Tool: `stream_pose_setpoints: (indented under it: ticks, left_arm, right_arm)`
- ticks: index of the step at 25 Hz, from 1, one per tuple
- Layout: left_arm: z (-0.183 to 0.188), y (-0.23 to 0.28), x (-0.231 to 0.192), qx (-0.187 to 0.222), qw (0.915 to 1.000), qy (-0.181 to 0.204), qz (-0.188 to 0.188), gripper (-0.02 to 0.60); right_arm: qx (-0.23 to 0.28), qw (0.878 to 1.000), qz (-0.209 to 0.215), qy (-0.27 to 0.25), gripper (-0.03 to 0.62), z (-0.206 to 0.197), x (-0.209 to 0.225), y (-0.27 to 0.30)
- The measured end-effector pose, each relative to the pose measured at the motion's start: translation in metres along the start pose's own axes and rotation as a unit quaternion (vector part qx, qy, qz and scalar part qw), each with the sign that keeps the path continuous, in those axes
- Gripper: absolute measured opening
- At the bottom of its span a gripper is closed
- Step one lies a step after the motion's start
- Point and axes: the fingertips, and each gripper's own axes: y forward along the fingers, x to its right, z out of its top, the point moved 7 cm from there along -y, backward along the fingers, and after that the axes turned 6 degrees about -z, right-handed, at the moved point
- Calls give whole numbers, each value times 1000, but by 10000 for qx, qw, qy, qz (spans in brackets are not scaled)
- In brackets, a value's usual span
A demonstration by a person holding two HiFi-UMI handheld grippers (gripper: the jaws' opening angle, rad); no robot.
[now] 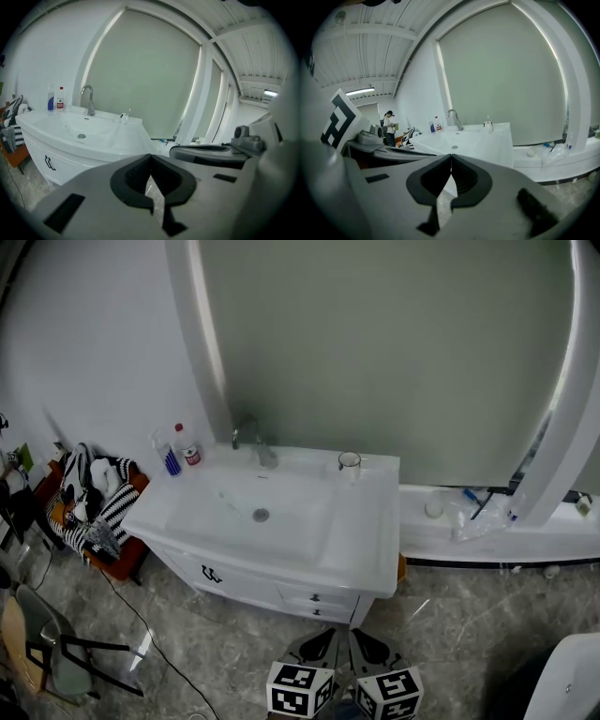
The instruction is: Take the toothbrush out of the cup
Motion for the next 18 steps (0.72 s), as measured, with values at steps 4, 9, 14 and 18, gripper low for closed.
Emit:
stream_pose_setpoints:
  ticks: [4,9,14,18]
  left_arm:
    - [14,24,1,-92,9999,20,85,9]
    - [29,55,3,-159,9996,83,214,9]
    - [46,80,4,-188,9990,141,374,9]
    - [52,88,6,-163,9987,179,457,9]
  right_arm:
    - [-43,10000,28,14,12,8,29,14]
    - [-52,9998,169,84,11,19,58,34]
    - [-10,9993,341,117,11,33,83,52]
    - [42,9990,427,126,12,38,92,59]
